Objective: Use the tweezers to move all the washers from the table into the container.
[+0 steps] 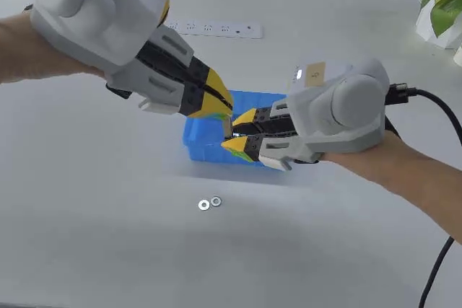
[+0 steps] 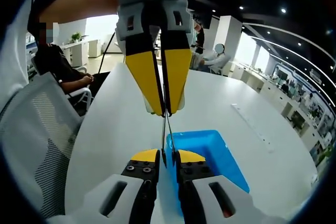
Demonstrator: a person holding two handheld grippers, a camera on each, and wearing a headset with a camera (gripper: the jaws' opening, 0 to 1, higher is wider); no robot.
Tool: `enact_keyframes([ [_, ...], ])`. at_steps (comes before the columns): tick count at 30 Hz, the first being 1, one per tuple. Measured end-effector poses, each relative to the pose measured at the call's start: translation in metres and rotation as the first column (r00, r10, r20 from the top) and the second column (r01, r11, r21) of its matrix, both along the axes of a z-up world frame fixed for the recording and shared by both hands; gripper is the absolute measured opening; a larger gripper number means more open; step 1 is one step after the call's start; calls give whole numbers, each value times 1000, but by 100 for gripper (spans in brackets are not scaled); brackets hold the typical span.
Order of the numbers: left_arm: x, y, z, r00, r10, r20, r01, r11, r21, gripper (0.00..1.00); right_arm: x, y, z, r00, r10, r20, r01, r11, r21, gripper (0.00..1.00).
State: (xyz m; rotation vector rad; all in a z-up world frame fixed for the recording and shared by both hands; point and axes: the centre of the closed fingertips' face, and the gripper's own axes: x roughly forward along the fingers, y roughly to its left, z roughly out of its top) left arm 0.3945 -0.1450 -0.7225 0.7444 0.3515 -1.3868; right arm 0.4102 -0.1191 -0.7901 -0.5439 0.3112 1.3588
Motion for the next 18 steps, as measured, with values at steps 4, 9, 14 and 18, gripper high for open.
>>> enact_keyframes([
  [4,-4,1,-3,1000,4,-8,-4,1000,1,5,-5,1,-3,1000,7,-4,-7,1000,0,13],
  [9,-9,2,-10,1000,7,-20,-7,1000,5,5,-13,3,-8,1000,12,-21,-12,1000,6,13],
  [14,-16,4,-19,999,9,-41,-9,1000,11,5,-24,5,-16,999,25,-43,-25,1000,3,13],
  [18,-19,5,-25,998,14,-58,-14,1000,8,5,-29,6,-20,998,35,-52,-36,999,-4,13],
])
